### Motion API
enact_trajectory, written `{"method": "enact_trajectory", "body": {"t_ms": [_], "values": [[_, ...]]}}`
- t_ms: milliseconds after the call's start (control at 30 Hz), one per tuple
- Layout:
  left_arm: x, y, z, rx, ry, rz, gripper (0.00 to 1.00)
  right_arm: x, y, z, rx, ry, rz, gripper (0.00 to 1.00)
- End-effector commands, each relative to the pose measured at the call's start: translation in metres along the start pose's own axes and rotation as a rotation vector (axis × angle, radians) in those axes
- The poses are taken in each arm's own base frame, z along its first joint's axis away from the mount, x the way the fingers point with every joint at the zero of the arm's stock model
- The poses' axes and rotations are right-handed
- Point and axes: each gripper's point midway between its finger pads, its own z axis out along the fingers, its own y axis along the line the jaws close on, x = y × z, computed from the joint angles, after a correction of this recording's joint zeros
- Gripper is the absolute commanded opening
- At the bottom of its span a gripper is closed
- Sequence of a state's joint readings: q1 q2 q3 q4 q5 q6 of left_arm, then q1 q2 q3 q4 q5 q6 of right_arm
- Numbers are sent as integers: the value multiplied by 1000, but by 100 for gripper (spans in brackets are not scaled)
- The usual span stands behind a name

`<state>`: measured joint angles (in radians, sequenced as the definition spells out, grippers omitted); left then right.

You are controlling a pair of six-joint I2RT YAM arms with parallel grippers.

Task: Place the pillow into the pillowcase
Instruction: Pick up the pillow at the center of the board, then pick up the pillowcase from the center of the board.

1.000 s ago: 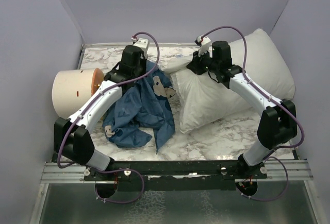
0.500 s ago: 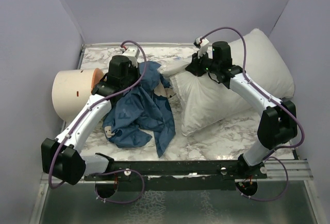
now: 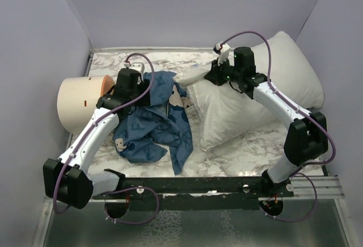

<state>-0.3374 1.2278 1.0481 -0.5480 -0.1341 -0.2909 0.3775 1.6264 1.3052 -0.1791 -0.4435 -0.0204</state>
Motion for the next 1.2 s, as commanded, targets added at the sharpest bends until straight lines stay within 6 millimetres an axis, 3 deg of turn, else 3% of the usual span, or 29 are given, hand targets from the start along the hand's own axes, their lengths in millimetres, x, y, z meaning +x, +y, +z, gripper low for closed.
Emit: {"method": "enact_trajectory", "body": {"t_ms": [0, 133, 267, 367, 567, 733, 967, 1067, 1167], "values": [[-72, -49, -47, 275, -232, 41, 61, 3, 12, -9, -38, 10, 8, 1], [-86, -79, -49, 401, -228, 46, 62, 4, 11, -8, -30, 6, 23, 1], [-73, -91, -21, 381, -153, 59, 63, 4, 8, -7, -8, -3, 47, 1], [-59, -92, 10, 331, -105, 105, 65, 5, 7, -6, 0, -5, 58, 1], [-27, -76, 79, 208, 4, 215, 72, 7, 5, -6, 9, 2, 70, 1], [-20, -64, 110, 130, 35, 265, 74, 11, 4, -6, 16, 8, 71, 1], [12, -39, 149, -11, 149, 324, 73, 13, 5, -3, 0, 6, 81, 1], [13, -33, 156, -55, 153, 334, 69, 14, 6, -2, -7, 8, 82, 1], [4, -30, 157, -81, 134, 340, 38, 15, 6, -2, -10, 11, 83, 1]]}}
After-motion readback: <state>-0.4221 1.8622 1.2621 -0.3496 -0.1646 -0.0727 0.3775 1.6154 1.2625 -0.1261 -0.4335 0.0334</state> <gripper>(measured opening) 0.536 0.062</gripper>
